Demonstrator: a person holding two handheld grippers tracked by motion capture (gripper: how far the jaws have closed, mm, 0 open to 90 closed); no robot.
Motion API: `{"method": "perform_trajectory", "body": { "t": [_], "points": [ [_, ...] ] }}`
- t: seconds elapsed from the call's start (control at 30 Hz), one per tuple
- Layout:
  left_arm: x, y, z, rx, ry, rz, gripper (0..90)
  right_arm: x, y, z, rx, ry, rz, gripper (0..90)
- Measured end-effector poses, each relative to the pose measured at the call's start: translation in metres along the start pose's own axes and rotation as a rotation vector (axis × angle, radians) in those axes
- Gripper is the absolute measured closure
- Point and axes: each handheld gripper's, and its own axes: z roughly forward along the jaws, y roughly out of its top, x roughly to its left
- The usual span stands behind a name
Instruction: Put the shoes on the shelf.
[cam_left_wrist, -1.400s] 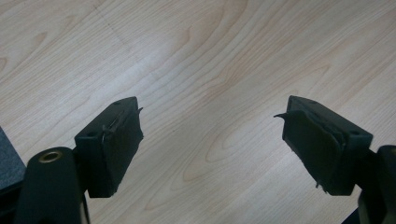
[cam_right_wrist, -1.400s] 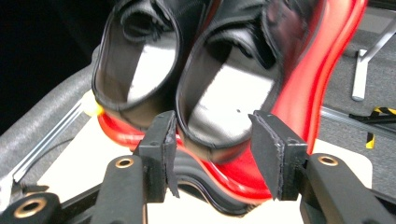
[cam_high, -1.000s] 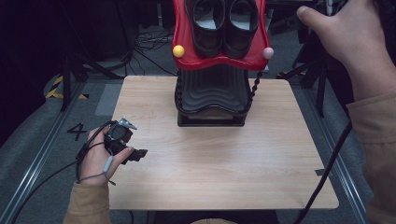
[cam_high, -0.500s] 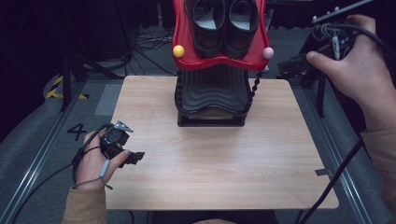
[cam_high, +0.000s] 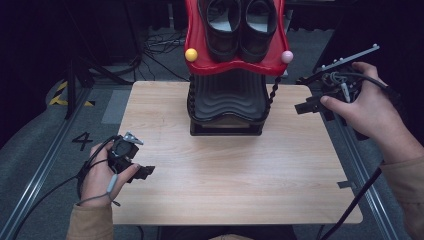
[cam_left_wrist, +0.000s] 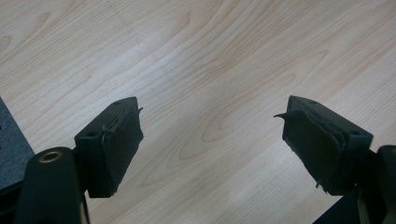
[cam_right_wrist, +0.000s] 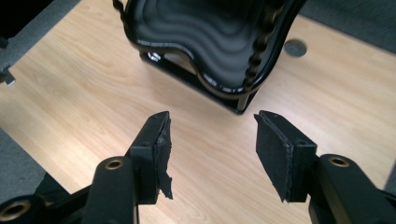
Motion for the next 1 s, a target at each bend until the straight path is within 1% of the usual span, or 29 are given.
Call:
{"method": "perform_trajectory", "body": {
  "t": [0.07,0.17,0.2,0.33,0.4,0.47,0.5,0.57,0.6,0.63,0.67,0.77,0.8,0.83,0.87,0.93,1.0],
  "points": [
    [0.000,0.000,0.000,0.002,0.000,0.001,20.5,-0.001,-0.008,0.008,0.014,0.007,-0.001,45.9],
    [0.000,0.000,0.000,0.003,0.000,0.000,20.4,-0.002,-0.014,0.015,0.031,0.008,0.000,45.7],
    [0.000,0.000,0.000,0.003,0.001,0.000,20.5,-0.003,-0.022,0.024,0.049,0.010,-0.003,45.0],
    [0.000,0.000,0.001,0.008,0.002,0.011,20.5,-0.005,-0.038,0.040,0.101,0.008,-0.004,44.5],
    [0.000,0.000,0.000,0.008,0.002,0.010,20.5,-0.007,-0.044,0.046,0.113,0.006,-0.008,44.4],
    [0.000,0.000,0.001,0.011,0.001,0.004,20.5,-0.009,-0.052,0.053,0.133,0.015,0.002,44.2],
    [0.000,0.000,0.001,0.013,0.003,0.010,20.5,-0.009,-0.056,0.056,0.141,0.017,0.006,44.2],
    [-0.002,0.001,0.003,0.020,0.001,0.015,20.4,-0.011,-0.062,0.062,0.151,0.019,0.015,43.8],
    [-0.002,0.001,0.003,0.020,0.001,0.015,20.4,-0.011,-0.062,0.062,0.151,0.019,0.015,43.8],
    [-0.003,0.001,0.004,0.025,-0.003,0.013,20.4,-0.012,-0.068,0.069,0.168,0.013,0.011,41.9],
    [-0.003,0.002,0.004,0.028,-0.006,0.014,20.4,-0.012,-0.070,0.071,0.169,0.012,0.013,41.7],
    [-0.004,0.002,0.005,0.034,-0.008,0.018,20.5,-0.013,-0.078,0.081,0.195,0.025,0.019,41.8],
    [-0.004,0.002,0.005,0.034,-0.008,0.018,20.5,-0.013,-0.078,0.081,0.195,0.025,0.019,41.8],
    [-0.004,0.002,0.005,0.035,-0.010,0.021,20.5,-0.013,-0.081,0.085,0.203,0.029,0.020,41.8],
    [-0.004,0.002,0.005,0.036,-0.008,0.026,20.5,-0.014,-0.087,0.092,0.217,0.035,0.022,41.1],
    [-0.004,0.002,0.006,0.037,-0.010,0.025,20.5,-0.014,-0.092,0.097,0.223,0.034,0.016,40.7],
    [-0.004,0.001,0.007,0.040,-0.012,0.024,20.5,-0.015,-0.099,0.104,0.240,0.034,0.020,40.6]
  ]
}}
